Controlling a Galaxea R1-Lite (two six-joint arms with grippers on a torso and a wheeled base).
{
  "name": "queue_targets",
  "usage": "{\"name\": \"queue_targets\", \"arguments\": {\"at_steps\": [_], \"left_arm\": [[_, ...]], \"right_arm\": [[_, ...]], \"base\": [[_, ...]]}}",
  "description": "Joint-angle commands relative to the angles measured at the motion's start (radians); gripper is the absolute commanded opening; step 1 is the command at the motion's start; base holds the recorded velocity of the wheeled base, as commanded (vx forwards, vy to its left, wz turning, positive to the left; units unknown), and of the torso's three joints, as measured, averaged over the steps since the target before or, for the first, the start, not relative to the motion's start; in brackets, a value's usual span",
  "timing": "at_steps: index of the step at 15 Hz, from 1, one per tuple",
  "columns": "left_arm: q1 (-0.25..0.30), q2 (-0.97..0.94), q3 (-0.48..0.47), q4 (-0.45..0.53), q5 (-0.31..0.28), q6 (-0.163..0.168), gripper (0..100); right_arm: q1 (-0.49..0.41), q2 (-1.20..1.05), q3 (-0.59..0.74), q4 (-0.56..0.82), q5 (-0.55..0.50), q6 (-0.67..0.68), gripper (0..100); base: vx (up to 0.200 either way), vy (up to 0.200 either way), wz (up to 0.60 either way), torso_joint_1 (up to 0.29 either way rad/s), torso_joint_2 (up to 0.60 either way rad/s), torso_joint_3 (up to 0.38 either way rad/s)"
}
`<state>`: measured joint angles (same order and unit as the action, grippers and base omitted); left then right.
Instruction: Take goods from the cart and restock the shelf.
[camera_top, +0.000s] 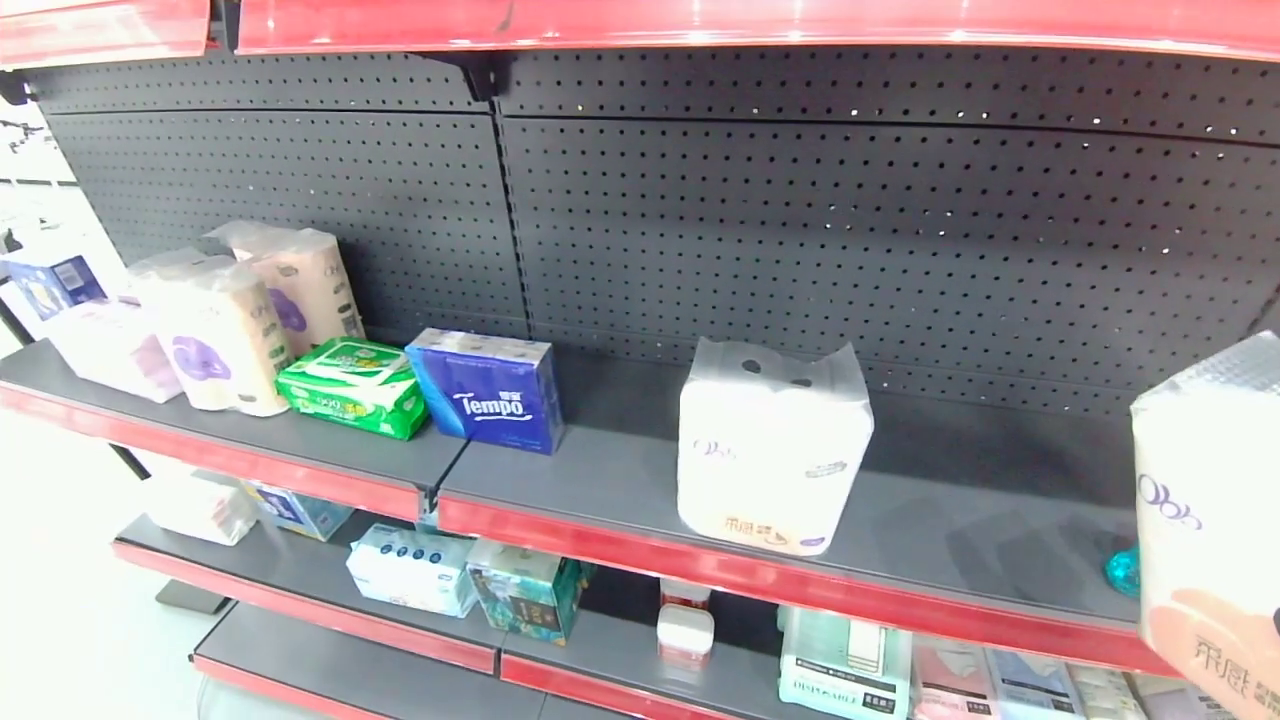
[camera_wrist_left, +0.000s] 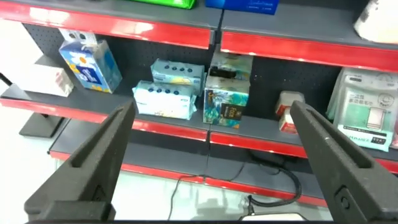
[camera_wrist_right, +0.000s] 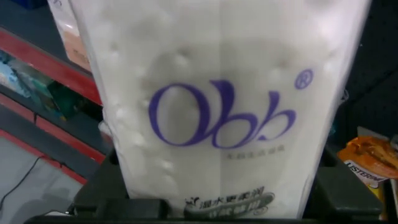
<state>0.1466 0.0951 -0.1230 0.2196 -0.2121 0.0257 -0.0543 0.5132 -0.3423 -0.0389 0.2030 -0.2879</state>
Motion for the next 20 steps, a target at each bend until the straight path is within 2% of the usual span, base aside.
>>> {"name": "queue_targets", "arguments": {"at_steps": [1, 3, 5, 6, 7, 9, 11, 13, 15, 20], "left_arm": [[0.001, 0.002, 0.000, 0.000, -0.001, 0.000, 100], [0.001, 0.002, 0.002, -0.003, -0.001, -0.003, 100], [0.001, 0.002, 0.060, -0.124, -0.003, -0.004, 100], [0.001, 0.002, 0.105, -0.230, -0.026, -0.017, 100], [-0.001, 0.002, 0.123, -0.281, -0.076, -0.047, 100], [0.001, 0.002, 0.123, -0.273, -0.096, 0.029, 100], [-0.001, 0.002, 0.123, -0.273, -0.133, -0.018, 100], [0.022, 0.017, 0.123, -0.275, -0.128, -0.046, 100], [0.099, 0.023, 0.123, -0.275, -0.124, -0.050, 100], [0.103, 0.009, 0.123, -0.275, -0.112, -0.052, 100]], "right_arm": [[0.036, 0.038, -0.046, -0.001, 0.035, 0.006, 0], [0.099, 0.099, -0.080, -0.013, 0.053, 0.010, 0], [0.188, 0.186, -0.075, -0.095, 0.053, 0.026, 0], [0.215, 0.235, -0.066, -0.154, 0.053, 0.038, 0], [0.220, 0.298, -0.049, -0.226, 0.053, 0.041, 0], [0.220, 0.366, -0.029, -0.309, 0.053, 0.062, 0], [0.215, 0.393, -0.026, -0.328, 0.053, 0.065, 0], [0.211, 0.396, -0.026, -0.328, 0.053, 0.067, 0], [0.205, 0.398, -0.027, -0.328, 0.053, 0.067, 0], [0.205, 0.398, -0.043, -0.328, 0.049, 0.062, 0]], "base": [[0.000, 0.000, 0.00, 0.000, 0.00, 0.000], [0.000, 0.000, 0.00, 0.000, 0.00, 0.000], [0.000, 0.000, 0.00, 0.000, 0.00, 0.000], [0.000, 0.000, 0.00, 0.000, 0.00, 0.000], [0.000, 0.000, 0.00, 0.000, 0.00, 0.000], [0.000, 0.000, 0.00, 0.000, 0.00, 0.000], [0.000, 0.000, 0.00, 0.000, 0.00, 0.000], [0.000, 0.000, 0.00, 0.000, 0.00, 0.000], [0.000, 0.000, 0.00, 0.000, 0.00, 0.000], [0.000, 0.000, 0.00, 0.000, 0.00, 0.000]]}}
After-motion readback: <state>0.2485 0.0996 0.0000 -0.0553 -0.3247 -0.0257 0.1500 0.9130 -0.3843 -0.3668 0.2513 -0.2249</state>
